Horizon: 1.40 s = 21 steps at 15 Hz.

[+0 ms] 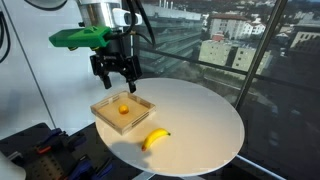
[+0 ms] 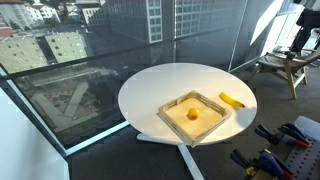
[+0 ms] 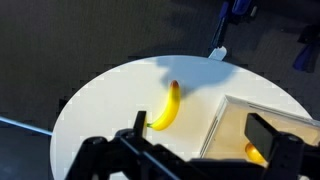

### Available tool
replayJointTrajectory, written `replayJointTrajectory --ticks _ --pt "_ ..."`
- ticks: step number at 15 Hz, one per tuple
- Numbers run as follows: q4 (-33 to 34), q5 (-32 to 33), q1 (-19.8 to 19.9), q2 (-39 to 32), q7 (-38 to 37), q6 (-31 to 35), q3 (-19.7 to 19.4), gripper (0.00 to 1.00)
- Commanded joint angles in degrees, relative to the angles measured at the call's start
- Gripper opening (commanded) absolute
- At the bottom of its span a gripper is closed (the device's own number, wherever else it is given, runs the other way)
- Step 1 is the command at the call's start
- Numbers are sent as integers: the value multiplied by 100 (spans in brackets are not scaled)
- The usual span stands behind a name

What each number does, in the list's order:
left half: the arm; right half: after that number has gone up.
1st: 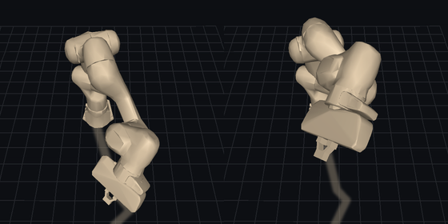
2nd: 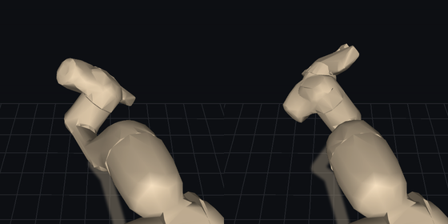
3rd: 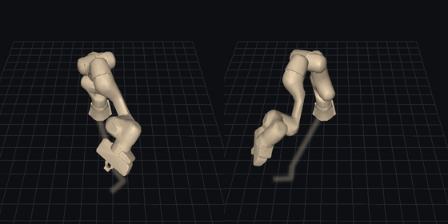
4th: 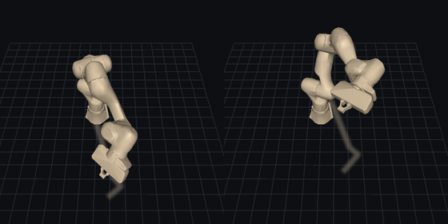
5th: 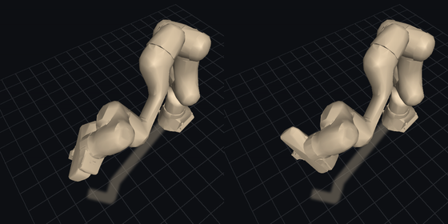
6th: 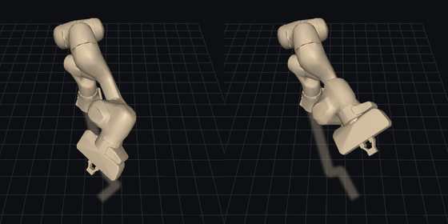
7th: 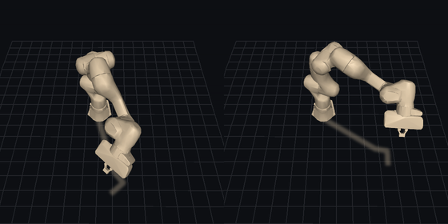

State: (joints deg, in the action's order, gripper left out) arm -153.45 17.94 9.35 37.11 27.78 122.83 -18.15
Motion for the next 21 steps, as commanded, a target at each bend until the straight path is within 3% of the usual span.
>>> replayJointTrajectory --ticks 1,9,21 --pt "139 -340 -162 -56 174 -125 -34 100" --pt "479 -1108 -445 -431 319 -200 -159 100" --pt "1301 -1578 -382 -1299 540 -419 -250 100"
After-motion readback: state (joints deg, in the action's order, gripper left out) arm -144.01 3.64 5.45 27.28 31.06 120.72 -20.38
